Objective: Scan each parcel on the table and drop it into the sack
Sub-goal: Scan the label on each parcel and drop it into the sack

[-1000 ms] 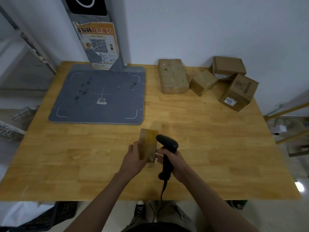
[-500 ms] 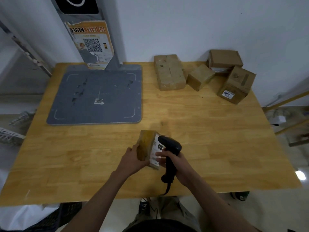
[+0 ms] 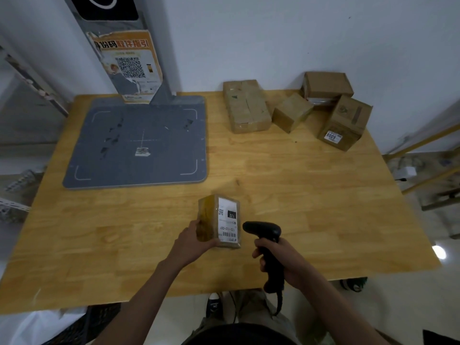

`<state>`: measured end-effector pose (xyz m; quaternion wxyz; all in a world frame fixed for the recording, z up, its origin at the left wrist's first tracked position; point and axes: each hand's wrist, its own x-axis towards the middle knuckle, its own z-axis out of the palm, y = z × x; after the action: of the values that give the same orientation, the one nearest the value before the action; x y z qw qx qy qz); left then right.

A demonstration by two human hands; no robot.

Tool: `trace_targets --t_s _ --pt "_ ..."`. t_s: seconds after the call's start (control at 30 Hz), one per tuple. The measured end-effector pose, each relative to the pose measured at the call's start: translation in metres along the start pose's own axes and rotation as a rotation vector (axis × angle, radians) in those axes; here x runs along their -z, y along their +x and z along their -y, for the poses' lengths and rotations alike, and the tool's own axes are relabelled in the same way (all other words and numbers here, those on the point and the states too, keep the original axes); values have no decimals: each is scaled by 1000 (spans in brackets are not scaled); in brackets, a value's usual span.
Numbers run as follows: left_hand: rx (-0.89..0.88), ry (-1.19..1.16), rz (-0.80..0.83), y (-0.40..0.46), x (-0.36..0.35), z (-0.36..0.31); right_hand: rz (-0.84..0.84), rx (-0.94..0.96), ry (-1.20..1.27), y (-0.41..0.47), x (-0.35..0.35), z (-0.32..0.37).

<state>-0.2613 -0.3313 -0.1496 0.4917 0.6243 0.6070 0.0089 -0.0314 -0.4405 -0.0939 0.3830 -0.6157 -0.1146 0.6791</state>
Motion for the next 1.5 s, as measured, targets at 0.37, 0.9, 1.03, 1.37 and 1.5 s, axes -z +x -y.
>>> trace_targets --t_s 0.37,0.9,1.03,1.37,1.5 --pt "-11 16 -11 0 -1 -2 46 -77 -19 -1 -10 1" --pt "2 38 -12 -2 -2 -5 47 -97 -36 2 -9 1" --pt "-1 35 -19 -3 -3 -6 41 -95 -44 2 -10 3" --pt "9 -31 51 -11 18 -16 -88 48 8 1 -17 -5" --pt "-26 -93 112 -25 28 -25 -166 150 -26 2 -21 -5"
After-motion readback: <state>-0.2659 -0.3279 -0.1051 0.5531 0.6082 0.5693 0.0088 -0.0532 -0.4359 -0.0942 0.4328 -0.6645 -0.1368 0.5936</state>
